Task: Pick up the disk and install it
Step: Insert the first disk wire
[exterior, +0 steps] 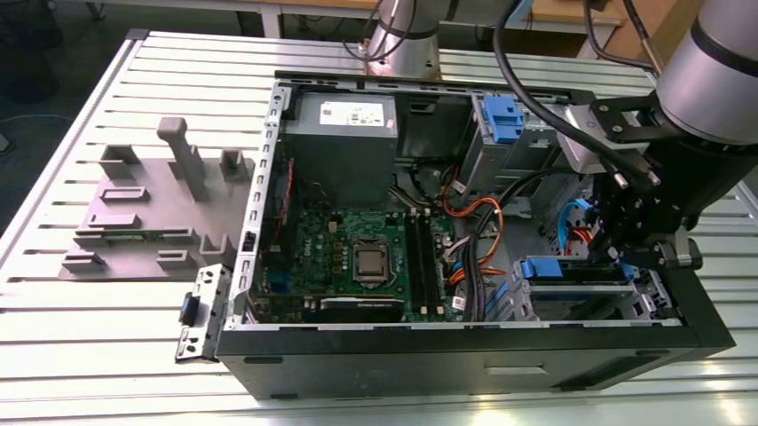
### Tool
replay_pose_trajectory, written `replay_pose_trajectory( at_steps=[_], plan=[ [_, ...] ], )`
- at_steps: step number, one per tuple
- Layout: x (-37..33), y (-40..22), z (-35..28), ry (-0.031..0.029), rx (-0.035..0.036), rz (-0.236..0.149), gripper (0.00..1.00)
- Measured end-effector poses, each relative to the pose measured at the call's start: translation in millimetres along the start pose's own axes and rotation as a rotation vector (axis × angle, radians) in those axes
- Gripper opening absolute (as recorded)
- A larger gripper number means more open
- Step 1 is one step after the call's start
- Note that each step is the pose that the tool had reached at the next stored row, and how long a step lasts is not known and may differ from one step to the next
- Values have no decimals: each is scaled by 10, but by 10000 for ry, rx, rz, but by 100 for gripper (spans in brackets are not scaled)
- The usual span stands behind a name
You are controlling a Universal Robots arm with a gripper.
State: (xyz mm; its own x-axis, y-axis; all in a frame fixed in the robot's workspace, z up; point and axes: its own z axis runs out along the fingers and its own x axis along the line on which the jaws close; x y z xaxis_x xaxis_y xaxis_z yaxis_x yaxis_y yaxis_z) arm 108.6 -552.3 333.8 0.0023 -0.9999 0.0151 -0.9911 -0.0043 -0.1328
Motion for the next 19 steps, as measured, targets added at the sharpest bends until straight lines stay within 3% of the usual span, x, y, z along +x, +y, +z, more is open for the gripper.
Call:
replay_pose_trajectory(
  at_steps=[19],
  plan=[
    [3,0,0,12,1,70,17]
  ],
)
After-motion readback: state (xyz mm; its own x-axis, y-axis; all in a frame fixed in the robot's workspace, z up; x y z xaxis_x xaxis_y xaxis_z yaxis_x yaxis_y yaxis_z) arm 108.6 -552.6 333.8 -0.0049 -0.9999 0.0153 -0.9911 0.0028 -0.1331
